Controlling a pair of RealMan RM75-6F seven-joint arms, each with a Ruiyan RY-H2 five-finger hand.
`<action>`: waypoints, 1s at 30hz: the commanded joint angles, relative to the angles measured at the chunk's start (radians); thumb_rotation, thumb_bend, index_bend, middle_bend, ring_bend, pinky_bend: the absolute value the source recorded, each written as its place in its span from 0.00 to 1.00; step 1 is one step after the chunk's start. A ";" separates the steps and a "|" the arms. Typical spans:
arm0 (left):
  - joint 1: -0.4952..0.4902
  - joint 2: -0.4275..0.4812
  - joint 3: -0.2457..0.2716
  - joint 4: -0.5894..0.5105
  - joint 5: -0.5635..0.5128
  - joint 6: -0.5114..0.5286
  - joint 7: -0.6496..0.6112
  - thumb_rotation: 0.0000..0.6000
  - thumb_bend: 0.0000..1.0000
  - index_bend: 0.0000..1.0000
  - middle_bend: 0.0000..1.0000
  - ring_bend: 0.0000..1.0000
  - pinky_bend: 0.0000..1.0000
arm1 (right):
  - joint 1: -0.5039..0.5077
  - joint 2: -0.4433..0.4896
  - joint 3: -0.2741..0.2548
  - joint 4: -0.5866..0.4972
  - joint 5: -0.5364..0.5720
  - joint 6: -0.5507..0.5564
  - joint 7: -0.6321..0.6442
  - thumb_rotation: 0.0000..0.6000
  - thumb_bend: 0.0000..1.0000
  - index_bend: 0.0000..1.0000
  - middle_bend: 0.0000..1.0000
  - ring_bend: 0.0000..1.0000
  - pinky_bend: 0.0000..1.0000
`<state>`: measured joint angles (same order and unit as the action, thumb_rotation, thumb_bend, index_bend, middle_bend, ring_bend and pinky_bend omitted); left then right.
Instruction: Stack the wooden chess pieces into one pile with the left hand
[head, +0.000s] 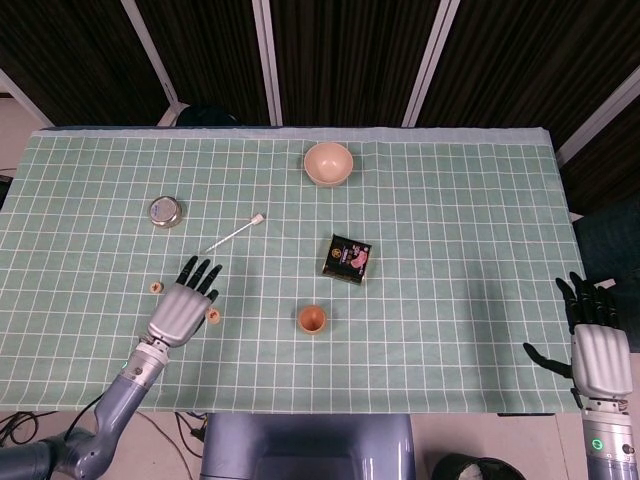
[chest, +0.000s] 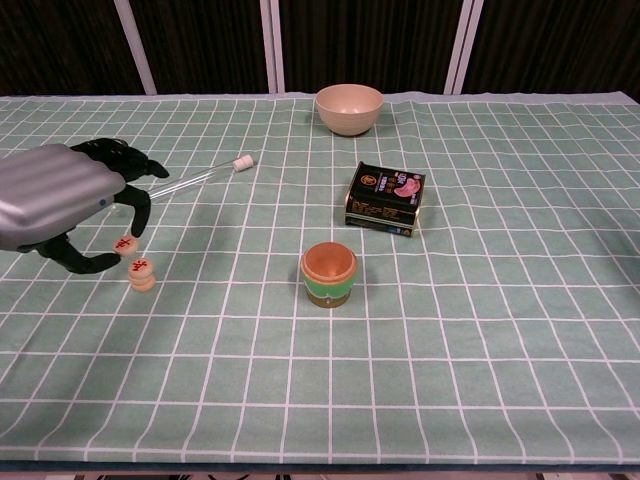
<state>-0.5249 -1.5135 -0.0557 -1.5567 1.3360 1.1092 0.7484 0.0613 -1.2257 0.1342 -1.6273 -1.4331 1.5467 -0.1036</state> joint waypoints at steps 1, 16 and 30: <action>-0.005 -0.012 0.002 0.005 -0.011 -0.004 0.015 1.00 0.31 0.49 0.09 0.00 0.00 | 0.000 0.000 0.000 0.000 0.001 -0.001 0.000 1.00 0.23 0.09 0.01 0.02 0.00; -0.015 -0.036 0.015 0.024 -0.023 0.003 0.046 1.00 0.31 0.48 0.09 0.00 0.00 | 0.001 0.001 0.000 0.000 0.001 -0.002 0.001 1.00 0.23 0.09 0.01 0.02 0.00; -0.020 -0.050 0.025 0.035 -0.027 0.006 0.055 1.00 0.31 0.48 0.09 0.00 0.00 | 0.001 0.001 0.001 0.002 0.001 -0.001 0.003 1.00 0.23 0.09 0.01 0.02 0.00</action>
<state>-0.5452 -1.5634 -0.0307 -1.5220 1.3095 1.1154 0.8032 0.0619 -1.2245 0.1352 -1.6256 -1.4319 1.5460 -0.1004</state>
